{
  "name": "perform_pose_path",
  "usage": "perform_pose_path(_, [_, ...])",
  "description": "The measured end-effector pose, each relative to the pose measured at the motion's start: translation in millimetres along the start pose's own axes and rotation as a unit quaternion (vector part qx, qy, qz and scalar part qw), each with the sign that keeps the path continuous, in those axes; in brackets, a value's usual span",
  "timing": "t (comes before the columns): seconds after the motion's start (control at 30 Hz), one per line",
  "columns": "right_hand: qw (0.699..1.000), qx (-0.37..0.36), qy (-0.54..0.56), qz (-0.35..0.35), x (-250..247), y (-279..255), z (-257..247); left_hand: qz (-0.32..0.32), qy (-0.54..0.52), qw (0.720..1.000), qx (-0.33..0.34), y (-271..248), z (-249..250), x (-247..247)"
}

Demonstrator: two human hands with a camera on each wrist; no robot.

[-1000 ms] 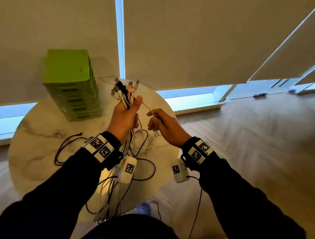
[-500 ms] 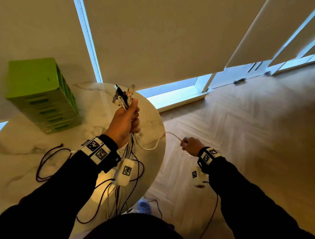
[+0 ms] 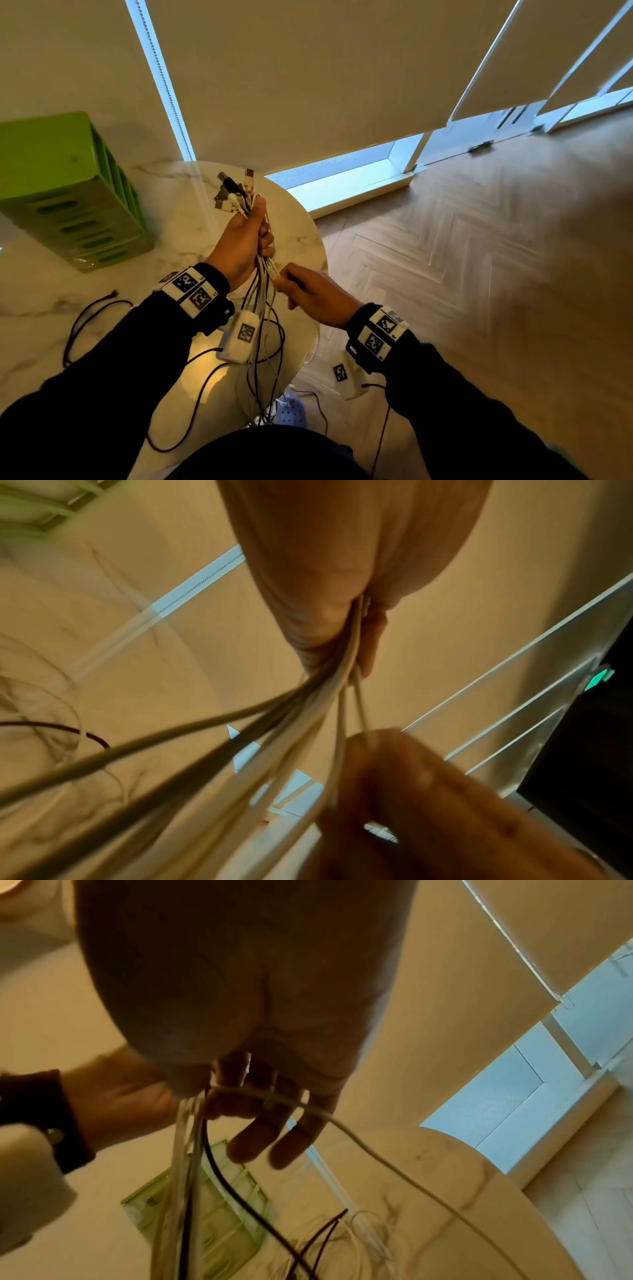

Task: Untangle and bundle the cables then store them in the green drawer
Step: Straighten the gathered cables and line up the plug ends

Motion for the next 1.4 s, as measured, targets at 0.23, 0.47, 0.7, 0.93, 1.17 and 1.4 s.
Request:
perform_pose_path(0.23, [0.987,-0.055,-0.038,0.144,-37.3,4.2,-10.0,0.094,0.151,0.984,0.031,14.8,-5.8,-27.3])
perform_pose_path(0.47, [0.974,0.144,-0.123,0.127,-72.8,-6.5,71.4,0.069,0.027,0.997,0.012,16.0,3.0,-41.2])
perform_pose_path(0.7, [0.891,0.346,-0.221,-0.192,-38.3,-56.2,157.8,0.022,-0.060,0.998,0.004,10.9,17.6,-32.3])
perform_pose_path(0.93, [0.975,0.150,0.086,-0.138,-6.3,5.9,29.5,-0.144,0.000,0.989,-0.014,-5.8,4.4,40.5])
perform_pose_path(1.17, [0.932,0.179,0.228,-0.218,-2.3,-8.0,37.3,-0.239,0.181,0.954,-0.006,-19.7,16.4,62.8])
perform_pose_path(1.4, [0.949,0.248,-0.161,-0.112,-92.1,-23.2,90.4,-0.284,0.120,0.945,-0.109,-31.5,-7.2,88.2])
Point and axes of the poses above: each hand's wrist, its own y-axis towards the middle knuckle, its own x-axis out of the palm, z = x × y, the point moved 6 cm from there along y, towards the middle knuckle, and after that the axes turned 2 degrees about -x, right-handed, at the moved point
